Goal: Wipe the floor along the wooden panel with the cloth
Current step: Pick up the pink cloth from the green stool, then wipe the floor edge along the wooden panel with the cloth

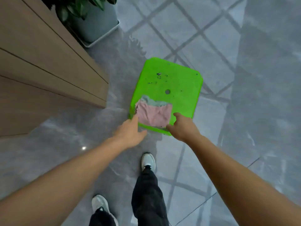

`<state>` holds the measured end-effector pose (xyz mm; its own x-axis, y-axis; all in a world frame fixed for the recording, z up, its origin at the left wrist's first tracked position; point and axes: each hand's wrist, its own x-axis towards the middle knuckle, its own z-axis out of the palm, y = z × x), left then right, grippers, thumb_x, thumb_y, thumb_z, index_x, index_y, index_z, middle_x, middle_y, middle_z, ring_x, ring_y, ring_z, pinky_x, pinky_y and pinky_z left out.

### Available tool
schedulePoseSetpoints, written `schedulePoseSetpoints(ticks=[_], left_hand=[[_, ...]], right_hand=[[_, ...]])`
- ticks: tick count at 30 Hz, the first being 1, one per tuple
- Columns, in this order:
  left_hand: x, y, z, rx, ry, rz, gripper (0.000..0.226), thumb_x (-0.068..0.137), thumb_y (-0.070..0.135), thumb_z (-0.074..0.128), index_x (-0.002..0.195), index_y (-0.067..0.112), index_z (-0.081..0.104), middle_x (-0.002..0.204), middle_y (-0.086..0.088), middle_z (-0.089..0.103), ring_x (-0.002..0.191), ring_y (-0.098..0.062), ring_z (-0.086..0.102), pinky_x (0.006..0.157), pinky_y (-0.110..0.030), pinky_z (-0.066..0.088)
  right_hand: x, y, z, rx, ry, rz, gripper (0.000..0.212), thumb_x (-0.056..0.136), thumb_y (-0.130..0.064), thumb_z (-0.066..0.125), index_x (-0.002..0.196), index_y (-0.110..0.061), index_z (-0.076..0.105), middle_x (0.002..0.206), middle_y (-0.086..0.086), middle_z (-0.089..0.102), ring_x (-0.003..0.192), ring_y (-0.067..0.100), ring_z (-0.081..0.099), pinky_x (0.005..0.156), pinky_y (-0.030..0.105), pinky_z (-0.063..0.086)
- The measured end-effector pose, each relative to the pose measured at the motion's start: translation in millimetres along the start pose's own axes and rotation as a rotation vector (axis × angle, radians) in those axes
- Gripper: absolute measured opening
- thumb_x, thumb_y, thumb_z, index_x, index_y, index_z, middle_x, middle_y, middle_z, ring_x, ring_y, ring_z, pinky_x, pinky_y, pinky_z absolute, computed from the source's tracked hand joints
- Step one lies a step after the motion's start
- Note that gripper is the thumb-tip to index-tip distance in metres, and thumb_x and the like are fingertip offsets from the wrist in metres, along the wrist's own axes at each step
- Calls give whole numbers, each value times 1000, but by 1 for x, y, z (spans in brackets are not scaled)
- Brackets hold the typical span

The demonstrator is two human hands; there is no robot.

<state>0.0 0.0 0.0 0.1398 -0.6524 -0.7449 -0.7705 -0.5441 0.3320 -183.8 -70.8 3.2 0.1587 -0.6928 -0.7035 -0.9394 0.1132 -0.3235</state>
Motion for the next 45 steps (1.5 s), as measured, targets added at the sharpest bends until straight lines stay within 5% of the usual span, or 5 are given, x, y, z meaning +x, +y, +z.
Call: schedulePoseSetpoints(ticks=[7, 11, 22, 33, 45], left_hand=[[84, -28, 39, -393, 359, -43, 71, 81, 34, 72, 140, 13, 39, 127, -22, 59, 118, -39, 55, 96, -41, 45], [107, -34, 61, -598, 496, -62, 50, 75, 29, 78, 113, 16, 48, 90, -5, 61, 82, -28, 58, 65, -28, 34], [69, -161, 66, -983, 330, -31, 19, 53, 35, 70, 60, 21, 58, 58, 10, 56, 61, -9, 47, 60, -33, 40], [-29, -373, 42, -993, 256, -52, 22, 71, 6, 71, 69, 15, 51, 62, 2, 50, 62, -12, 42, 64, -33, 32], [186, -476, 86, -1187, 329, -177, 50, 86, -14, 53, 129, 13, 54, 99, -13, 65, 68, -14, 52, 51, -17, 41]], right_hand=[[62, 7, 61, 299, 276, 87, 56, 77, -29, 71, 122, -3, 51, 110, 25, 67, 102, 40, 62, 82, 42, 47], [77, 8, 85, 495, 365, 179, 43, 76, -27, 71, 111, -8, 57, 100, 16, 71, 92, 35, 65, 80, 43, 52], [44, -50, 161, 594, 230, -113, 11, 84, 0, 61, 90, -9, 59, 71, 10, 61, 56, 40, 64, 50, 45, 57], [-26, -189, 282, 377, -109, -163, 22, 82, 5, 59, 94, -13, 62, 80, 4, 61, 65, 31, 62, 58, 49, 59], [189, -224, 406, 220, -131, -62, 25, 84, -4, 55, 108, -7, 62, 106, 16, 68, 85, 36, 70, 61, 43, 62]])
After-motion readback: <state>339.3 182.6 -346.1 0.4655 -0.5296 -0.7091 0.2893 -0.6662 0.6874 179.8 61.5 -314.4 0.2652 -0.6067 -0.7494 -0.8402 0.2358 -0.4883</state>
